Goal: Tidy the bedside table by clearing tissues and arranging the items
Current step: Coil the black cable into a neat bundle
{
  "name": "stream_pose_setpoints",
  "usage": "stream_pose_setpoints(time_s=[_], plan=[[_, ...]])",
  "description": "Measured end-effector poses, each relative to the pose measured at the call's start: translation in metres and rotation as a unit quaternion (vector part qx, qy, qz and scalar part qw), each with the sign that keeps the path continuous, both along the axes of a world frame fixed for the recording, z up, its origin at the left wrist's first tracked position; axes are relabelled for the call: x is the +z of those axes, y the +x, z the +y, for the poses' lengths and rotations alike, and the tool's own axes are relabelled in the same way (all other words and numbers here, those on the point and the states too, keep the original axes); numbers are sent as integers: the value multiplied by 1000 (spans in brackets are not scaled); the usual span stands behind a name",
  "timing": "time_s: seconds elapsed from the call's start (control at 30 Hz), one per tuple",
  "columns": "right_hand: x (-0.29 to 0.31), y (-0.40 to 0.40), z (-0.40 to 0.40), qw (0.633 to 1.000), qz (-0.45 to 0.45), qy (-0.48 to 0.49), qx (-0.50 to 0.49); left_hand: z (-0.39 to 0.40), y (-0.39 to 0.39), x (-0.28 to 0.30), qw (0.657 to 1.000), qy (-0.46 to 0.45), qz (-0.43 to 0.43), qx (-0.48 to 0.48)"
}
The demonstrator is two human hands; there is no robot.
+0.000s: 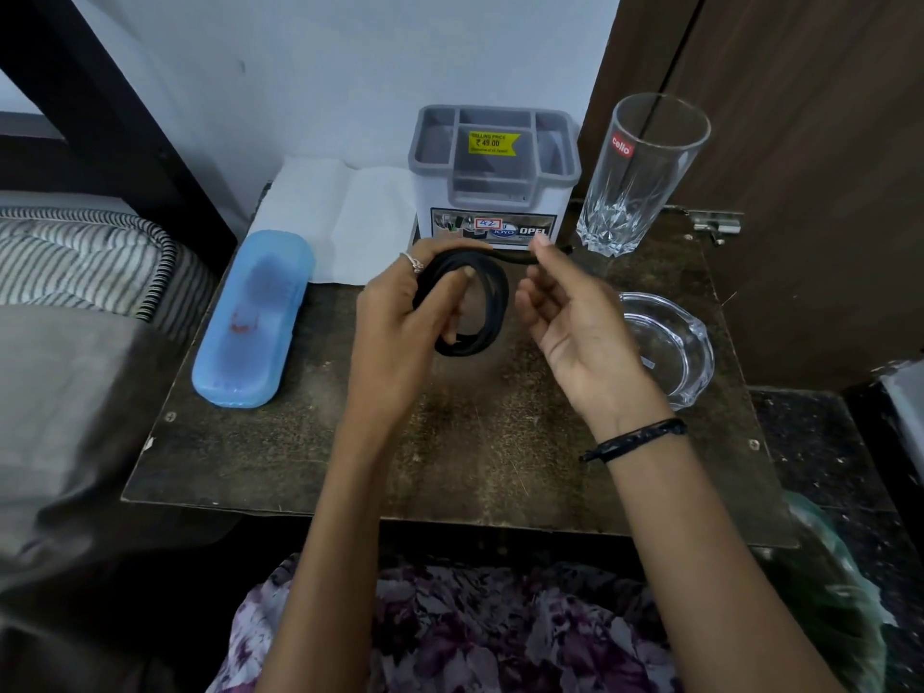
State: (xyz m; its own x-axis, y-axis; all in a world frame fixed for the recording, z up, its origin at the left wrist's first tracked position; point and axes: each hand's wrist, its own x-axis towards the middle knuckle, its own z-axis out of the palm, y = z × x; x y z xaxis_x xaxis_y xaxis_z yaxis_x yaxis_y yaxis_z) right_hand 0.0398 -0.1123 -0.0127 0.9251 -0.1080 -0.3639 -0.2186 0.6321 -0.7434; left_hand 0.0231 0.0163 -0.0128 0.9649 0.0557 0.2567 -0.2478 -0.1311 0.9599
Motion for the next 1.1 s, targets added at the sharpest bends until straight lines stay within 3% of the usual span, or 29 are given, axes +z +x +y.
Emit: stream_pose_setpoints(time_s=[0.13,0.23,0.3,0.4,0.47,0.53,0.63,0.7,0.73,0.83,0.9,1.1], plan=[[0,-3,1,999,-44,-3,-22,0,-1,2,994,-106,27,14],[-6,-6,0,979,-114,-165,-29,-3,1,-7,978,-189,72,39],[-11,-7,2,941,-162,-298,-2,-1,4,-14,965,-235,96,73],[-13,-9,5,879,-203,-425,75,9,11,-22,950,-262,114,126],[-13,-10,7,816,-223,-522,107,14,12,-25,948,-262,118,137],[-14,-12,8,755,-225,-608,100,14,12,-25,948,-258,125,136],[-14,-12,10,716,-195,-667,72,10,10,-21,961,-226,112,111],[-16,-9,12,726,-179,-660,77,8,8,-17,969,-209,100,91],[-18,-8,14,749,-170,-635,86,7,7,-15,970,-207,98,85],[-19,-7,21,867,-123,-470,111,5,7,-14,975,-192,85,67],[-17,-7,24,922,-96,-358,116,4,7,-12,984,-154,69,57],[-15,-4,28,966,-40,-205,154,11,9,-12,992,-105,48,58]])
